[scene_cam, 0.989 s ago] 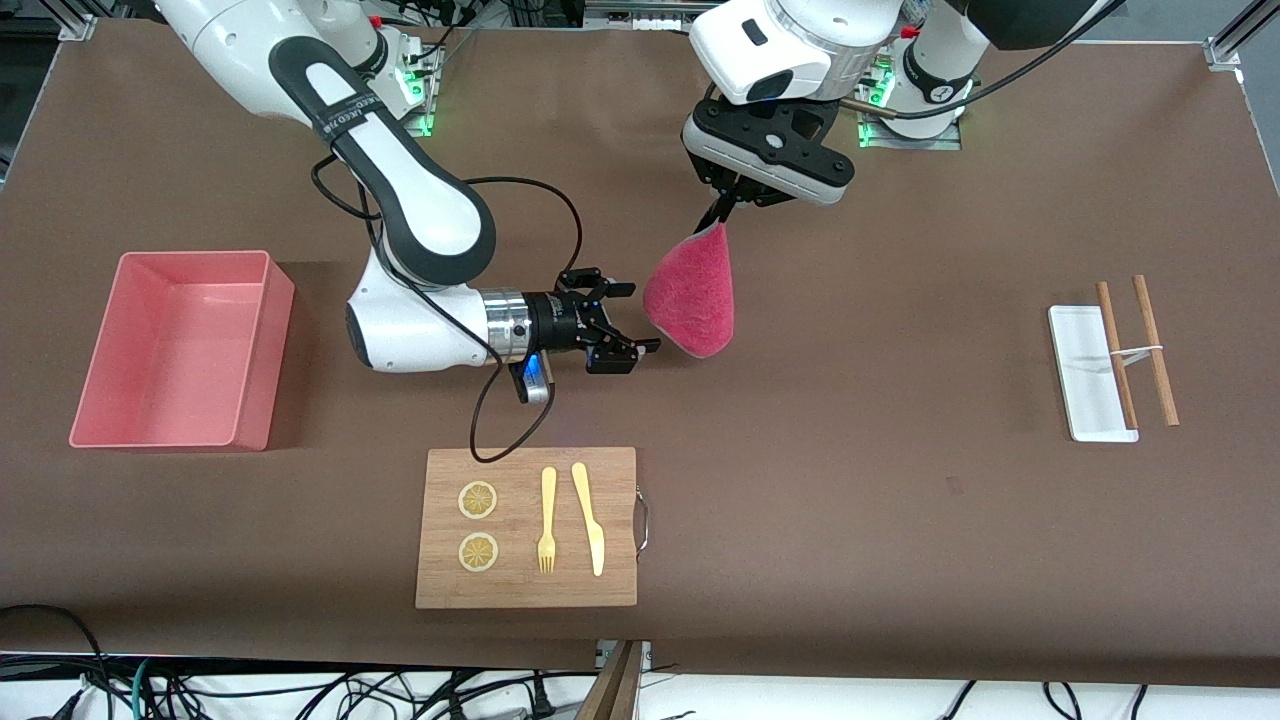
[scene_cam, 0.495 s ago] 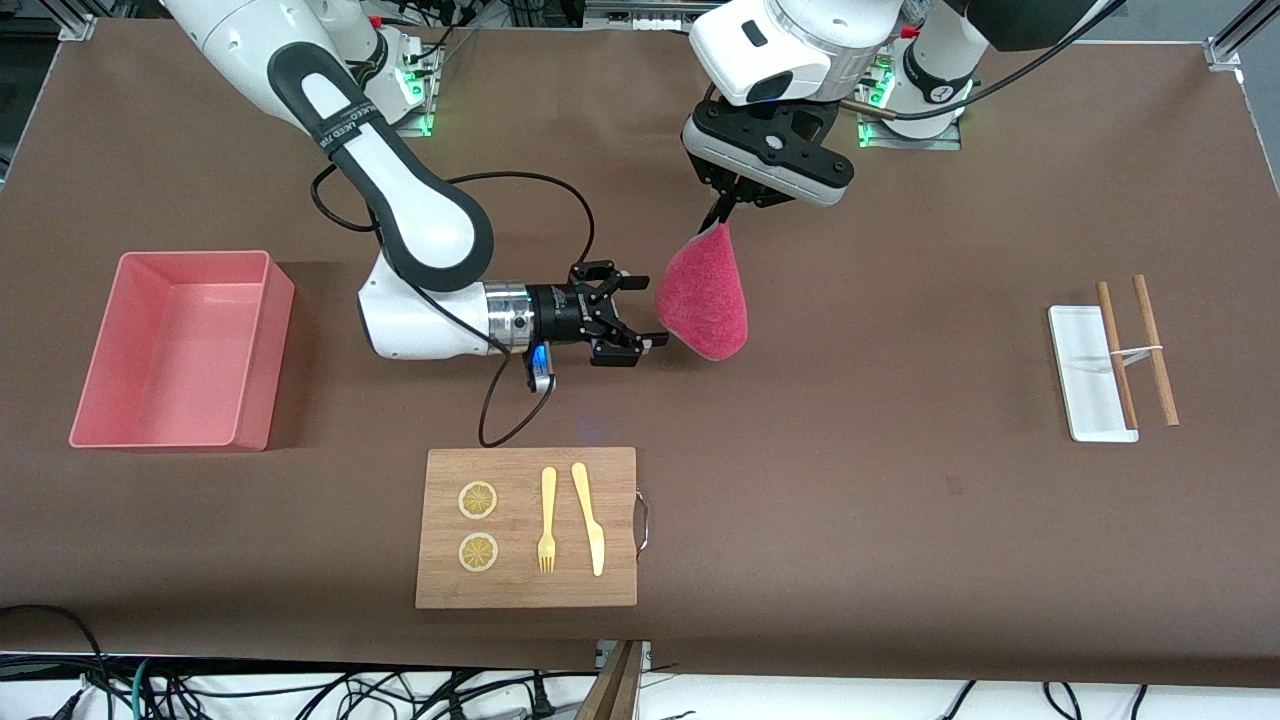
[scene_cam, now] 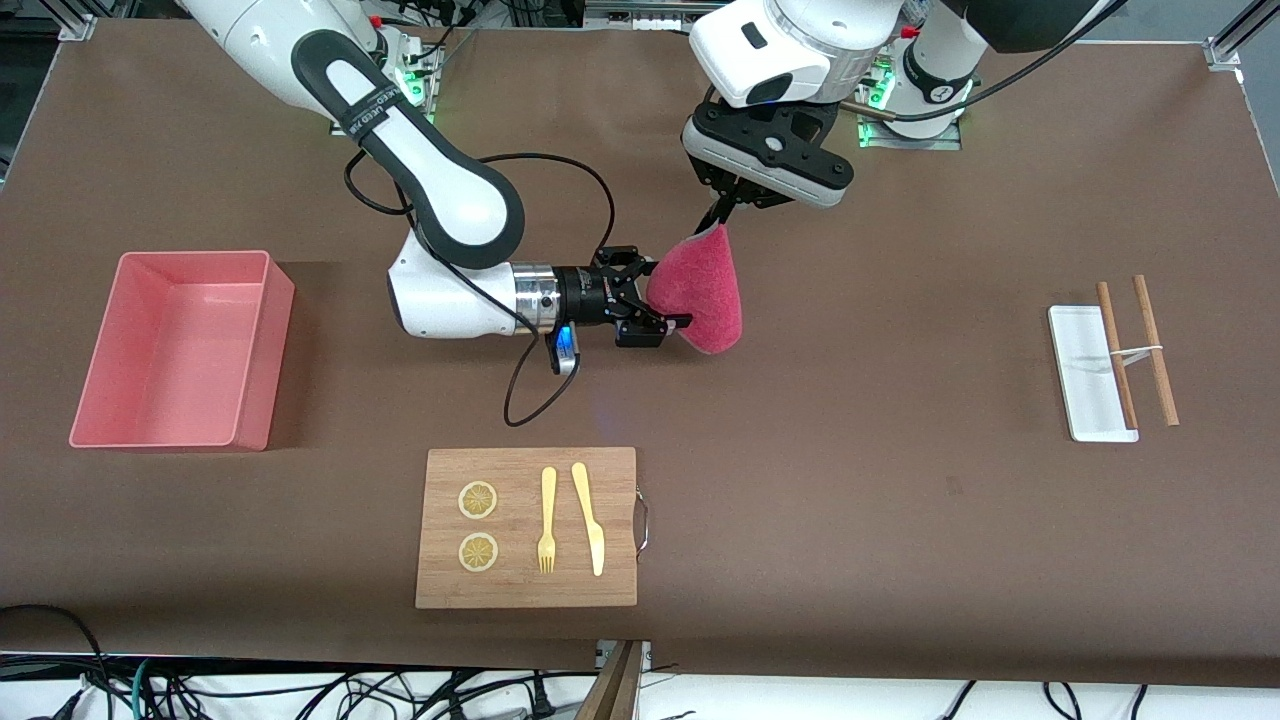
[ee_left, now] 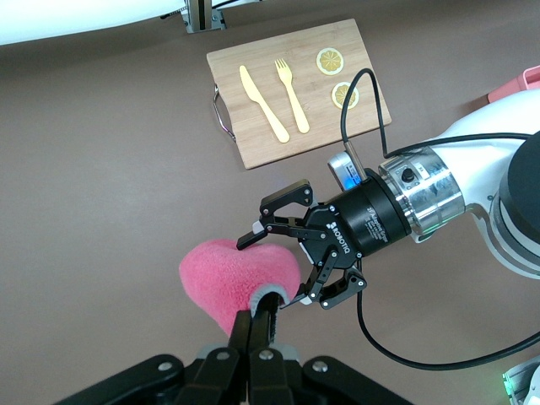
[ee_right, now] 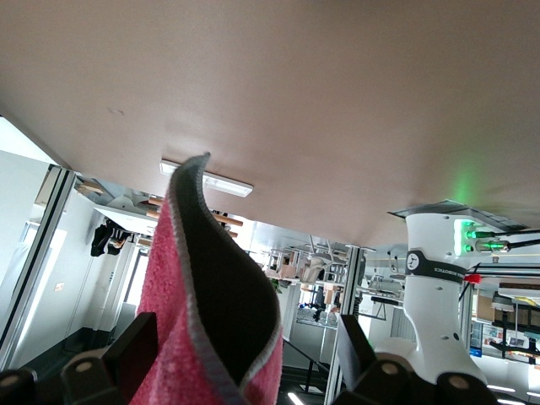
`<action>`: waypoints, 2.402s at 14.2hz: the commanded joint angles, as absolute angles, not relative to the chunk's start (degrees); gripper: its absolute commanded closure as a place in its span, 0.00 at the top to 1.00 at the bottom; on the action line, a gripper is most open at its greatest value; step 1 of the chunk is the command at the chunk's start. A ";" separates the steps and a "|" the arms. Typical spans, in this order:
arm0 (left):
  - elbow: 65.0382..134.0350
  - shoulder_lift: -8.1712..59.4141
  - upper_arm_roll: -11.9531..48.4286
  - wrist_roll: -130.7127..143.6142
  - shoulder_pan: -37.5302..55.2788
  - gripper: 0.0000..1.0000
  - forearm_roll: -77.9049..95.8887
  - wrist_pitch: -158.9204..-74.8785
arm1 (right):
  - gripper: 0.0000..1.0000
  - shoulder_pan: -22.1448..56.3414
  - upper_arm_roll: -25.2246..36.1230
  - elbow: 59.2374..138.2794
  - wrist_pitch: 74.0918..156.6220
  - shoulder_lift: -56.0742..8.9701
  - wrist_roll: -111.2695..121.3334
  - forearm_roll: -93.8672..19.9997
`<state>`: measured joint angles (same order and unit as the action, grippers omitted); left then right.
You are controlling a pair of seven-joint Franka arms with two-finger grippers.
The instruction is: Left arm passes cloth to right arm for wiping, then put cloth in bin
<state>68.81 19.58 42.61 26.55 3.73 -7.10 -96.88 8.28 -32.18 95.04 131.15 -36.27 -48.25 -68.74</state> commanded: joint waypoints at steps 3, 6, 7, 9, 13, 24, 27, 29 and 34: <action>67.68 20.30 42.19 26.63 5.10 0.00 -8.35 -96.94 | 0.00 6.15 -32.78 96.42 128.23 -34.54 -46.41 -70.14; 67.68 20.39 42.19 26.63 5.10 0.00 -8.35 -96.94 | 0.00 6.15 -32.87 95.98 128.23 -34.45 -46.67 -70.31; 67.68 20.39 42.19 26.63 5.10 0.00 -8.35 -96.94 | 0.00 6.15 -32.87 95.98 128.23 -34.45 -46.50 -70.23; 67.68 20.39 42.19 26.63 5.10 0.00 -8.35 -96.94 | 0.00 6.15 -32.78 95.98 128.23 -34.45 -46.41 -70.22; 67.68 20.30 42.19 26.63 5.10 0.00 -8.35 -96.94 | 0.00 5.54 -32.70 95.54 128.23 -34.45 -46.67 -70.14; 67.68 19.95 42.19 26.98 5.01 1.00 -8.61 -96.50 | 0.00 3.43 -30.51 94.57 124.63 -34.19 -46.76 -61.29; 67.68 19.69 42.19 26.90 4.22 1.00 -8.61 -96.33 | 0.00 3.43 -28.05 92.99 119.73 -34.19 -46.67 -50.05; 67.41 19.51 42.10 27.07 3.78 1.00 -8.09 -96.24 | 0.00 2.99 -26.29 92.99 117.43 -34.89 -43.88 -44.41; 67.24 18.19 42.89 26.37 -3.50 1.00 -6.51 -93.35 | 0.00 2.99 -23.73 93.95 116.28 -38.40 -39.99 -37.12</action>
